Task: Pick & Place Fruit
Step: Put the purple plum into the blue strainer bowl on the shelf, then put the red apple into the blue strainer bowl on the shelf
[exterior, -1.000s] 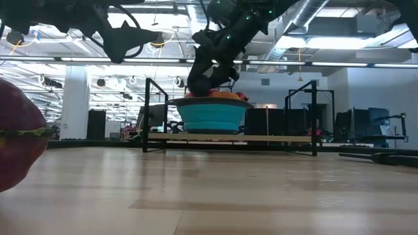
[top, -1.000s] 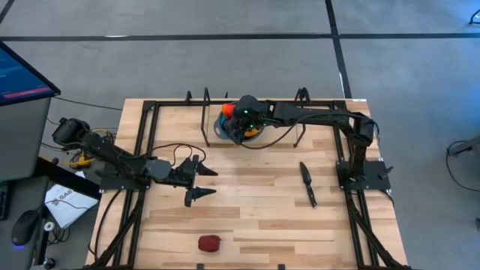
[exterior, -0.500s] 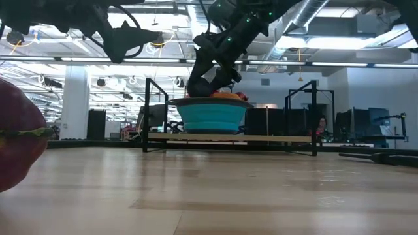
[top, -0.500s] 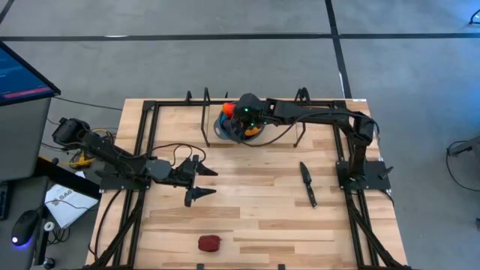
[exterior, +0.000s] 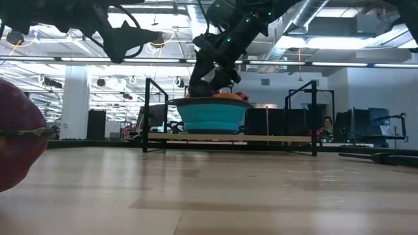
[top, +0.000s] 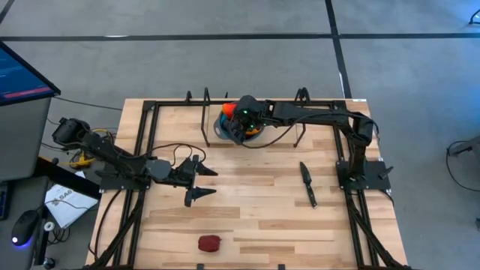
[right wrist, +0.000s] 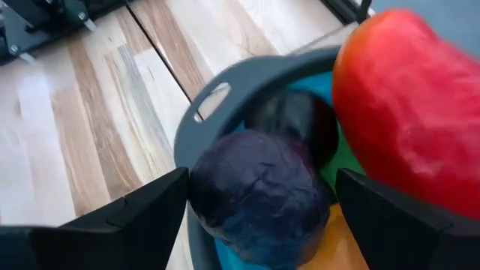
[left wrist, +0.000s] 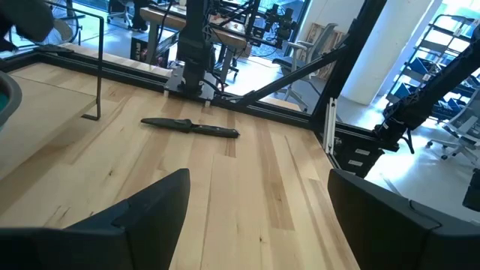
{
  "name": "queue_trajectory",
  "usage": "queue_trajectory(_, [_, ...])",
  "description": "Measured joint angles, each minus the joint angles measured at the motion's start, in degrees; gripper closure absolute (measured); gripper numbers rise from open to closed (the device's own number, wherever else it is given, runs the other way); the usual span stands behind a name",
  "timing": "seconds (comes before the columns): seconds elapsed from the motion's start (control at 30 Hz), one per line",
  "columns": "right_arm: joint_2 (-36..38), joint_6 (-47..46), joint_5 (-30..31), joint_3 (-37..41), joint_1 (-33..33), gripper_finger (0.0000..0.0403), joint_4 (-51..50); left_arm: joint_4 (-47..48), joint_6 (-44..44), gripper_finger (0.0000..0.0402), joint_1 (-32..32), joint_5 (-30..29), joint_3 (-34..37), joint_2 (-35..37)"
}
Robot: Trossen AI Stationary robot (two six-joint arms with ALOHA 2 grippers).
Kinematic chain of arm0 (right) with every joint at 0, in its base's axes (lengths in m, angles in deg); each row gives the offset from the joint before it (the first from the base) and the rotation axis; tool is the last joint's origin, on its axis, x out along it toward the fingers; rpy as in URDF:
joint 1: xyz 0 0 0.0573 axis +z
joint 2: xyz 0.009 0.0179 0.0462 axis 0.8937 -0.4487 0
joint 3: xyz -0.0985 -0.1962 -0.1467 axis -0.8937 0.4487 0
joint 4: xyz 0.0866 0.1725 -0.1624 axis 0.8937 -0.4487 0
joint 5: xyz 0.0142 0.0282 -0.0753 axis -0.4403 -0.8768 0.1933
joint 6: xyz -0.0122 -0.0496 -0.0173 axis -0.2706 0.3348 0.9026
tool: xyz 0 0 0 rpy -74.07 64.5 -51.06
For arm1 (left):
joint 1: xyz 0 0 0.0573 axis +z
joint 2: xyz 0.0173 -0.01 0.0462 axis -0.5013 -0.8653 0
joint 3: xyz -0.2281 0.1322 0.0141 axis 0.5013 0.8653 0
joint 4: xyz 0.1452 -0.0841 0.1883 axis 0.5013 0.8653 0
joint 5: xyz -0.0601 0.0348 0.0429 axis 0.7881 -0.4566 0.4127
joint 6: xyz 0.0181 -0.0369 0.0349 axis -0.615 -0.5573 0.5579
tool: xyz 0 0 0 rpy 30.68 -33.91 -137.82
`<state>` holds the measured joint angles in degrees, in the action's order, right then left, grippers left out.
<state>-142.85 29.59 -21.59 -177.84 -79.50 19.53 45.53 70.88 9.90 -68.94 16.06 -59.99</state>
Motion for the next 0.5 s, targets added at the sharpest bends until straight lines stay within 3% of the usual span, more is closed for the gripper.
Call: queue_trajectory(0.5, [0.9, 1.0, 0.0, -1.7, 0.0, 0.0081, -0.9, 0.0, -0.2, 0.0092, 0.0, 0.0, 0.0, 0.0])
